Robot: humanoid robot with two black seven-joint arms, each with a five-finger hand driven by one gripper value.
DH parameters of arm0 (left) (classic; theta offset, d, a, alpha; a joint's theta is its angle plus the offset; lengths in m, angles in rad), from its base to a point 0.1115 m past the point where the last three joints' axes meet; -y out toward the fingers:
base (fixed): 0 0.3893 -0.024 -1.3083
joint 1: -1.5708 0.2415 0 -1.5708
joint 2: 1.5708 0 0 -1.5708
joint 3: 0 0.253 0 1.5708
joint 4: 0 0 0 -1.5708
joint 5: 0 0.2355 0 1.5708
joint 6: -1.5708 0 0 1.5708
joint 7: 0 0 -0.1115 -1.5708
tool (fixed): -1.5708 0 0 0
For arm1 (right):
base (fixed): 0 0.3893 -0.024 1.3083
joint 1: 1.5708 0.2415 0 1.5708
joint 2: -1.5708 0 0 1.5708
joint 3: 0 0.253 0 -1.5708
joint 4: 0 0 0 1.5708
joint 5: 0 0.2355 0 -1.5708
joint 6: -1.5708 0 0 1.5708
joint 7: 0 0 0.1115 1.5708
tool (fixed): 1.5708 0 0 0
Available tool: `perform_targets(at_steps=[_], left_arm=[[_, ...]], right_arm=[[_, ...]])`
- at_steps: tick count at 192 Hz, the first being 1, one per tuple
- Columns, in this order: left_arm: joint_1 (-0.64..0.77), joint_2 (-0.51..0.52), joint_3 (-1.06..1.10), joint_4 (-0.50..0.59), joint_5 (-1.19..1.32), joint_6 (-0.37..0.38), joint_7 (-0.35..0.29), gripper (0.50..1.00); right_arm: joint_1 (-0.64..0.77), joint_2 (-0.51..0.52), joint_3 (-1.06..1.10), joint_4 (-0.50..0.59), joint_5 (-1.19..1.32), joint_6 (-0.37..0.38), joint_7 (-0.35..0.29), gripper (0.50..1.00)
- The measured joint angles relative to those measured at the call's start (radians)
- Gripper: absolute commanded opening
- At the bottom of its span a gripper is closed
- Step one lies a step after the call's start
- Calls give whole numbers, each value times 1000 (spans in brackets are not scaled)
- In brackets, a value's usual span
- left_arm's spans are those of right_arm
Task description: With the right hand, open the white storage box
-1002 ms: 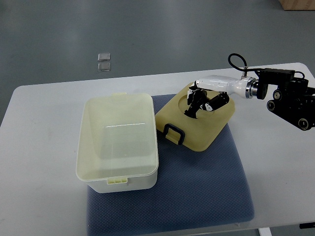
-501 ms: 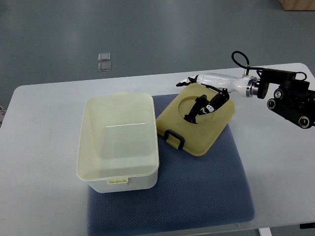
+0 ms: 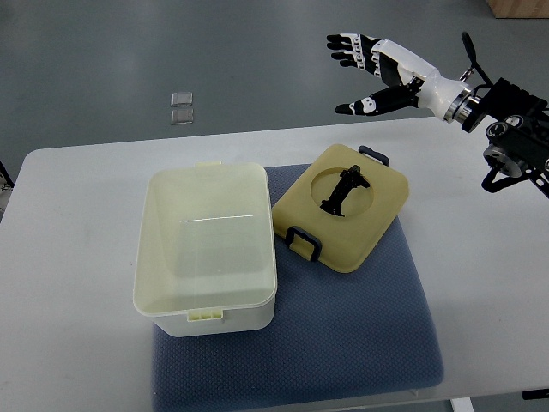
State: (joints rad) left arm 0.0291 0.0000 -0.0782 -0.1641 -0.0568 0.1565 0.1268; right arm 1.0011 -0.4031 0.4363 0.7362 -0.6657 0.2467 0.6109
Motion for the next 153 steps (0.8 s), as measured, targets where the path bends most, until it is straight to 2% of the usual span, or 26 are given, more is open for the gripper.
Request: perform_targets(at_steps=[41,61,83,99,153], left_arm=[[0,0,0,0,0,0,0,1000],[0,0,0,0,0,0,0,1000],[0,0,0,0,0,0,0,1000],[0,0,0,0,0,0,0,1000],[0,0,1,-1,0,0,0,1000]], right_arm=[[-46,3,24,-62,449,-1,-2,928],[-59,7,24,-100,582,1,-47,928],[-61,41,24,-117,645,-10,-147,928],[-65,60,24,-122,663,-12,-190,928],[-92,99,24,-121,667,-39,-197,930]])
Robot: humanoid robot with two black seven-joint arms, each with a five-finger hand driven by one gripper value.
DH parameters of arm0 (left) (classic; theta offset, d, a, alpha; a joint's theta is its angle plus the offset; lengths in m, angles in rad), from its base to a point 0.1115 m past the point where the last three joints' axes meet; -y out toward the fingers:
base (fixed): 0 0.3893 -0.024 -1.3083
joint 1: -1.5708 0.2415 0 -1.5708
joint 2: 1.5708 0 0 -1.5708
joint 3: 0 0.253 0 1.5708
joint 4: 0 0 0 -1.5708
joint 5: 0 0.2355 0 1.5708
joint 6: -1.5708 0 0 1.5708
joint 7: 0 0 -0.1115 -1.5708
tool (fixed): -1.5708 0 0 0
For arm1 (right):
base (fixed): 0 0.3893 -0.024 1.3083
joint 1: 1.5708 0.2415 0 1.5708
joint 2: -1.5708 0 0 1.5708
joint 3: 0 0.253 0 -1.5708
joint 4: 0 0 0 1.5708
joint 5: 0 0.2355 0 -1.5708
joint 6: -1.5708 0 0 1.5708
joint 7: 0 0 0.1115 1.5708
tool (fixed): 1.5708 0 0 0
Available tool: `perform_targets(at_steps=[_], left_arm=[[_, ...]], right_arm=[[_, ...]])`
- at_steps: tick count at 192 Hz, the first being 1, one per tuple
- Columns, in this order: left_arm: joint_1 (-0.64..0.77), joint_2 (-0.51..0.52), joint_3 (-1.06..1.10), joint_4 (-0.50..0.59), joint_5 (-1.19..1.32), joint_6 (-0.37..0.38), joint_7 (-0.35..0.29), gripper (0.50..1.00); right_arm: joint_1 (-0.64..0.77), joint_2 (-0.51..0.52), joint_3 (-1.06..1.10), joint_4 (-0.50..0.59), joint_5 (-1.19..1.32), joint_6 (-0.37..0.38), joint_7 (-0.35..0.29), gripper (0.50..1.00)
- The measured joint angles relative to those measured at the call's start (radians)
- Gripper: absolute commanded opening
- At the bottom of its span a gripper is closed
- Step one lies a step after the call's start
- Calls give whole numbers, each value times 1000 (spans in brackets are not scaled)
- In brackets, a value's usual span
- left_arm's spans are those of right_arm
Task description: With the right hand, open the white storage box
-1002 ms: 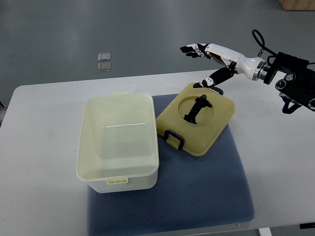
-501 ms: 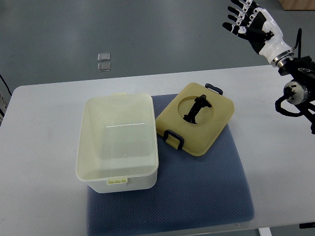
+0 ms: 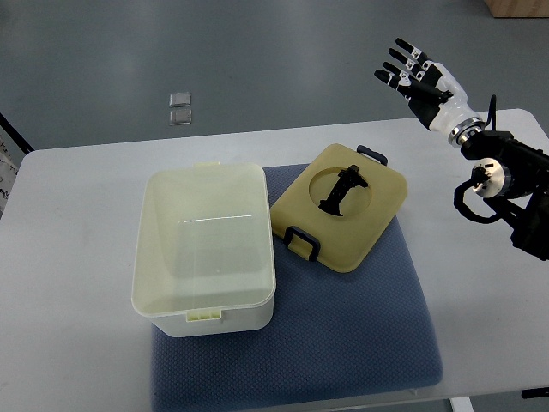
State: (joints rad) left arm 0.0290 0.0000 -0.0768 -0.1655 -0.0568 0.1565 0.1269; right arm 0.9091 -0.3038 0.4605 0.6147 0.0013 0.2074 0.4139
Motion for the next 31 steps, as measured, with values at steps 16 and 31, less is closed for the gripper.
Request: perform_targets(at_steps=[16,31], left_arm=[[-1,0,1,1,0,0,0,1000],[-1,0,1,1,0,0,0,1000]], right_arm=[[-8,5,3,0,0,-7,5,930],[-16,8,12,-1,0,-9,11,930]])
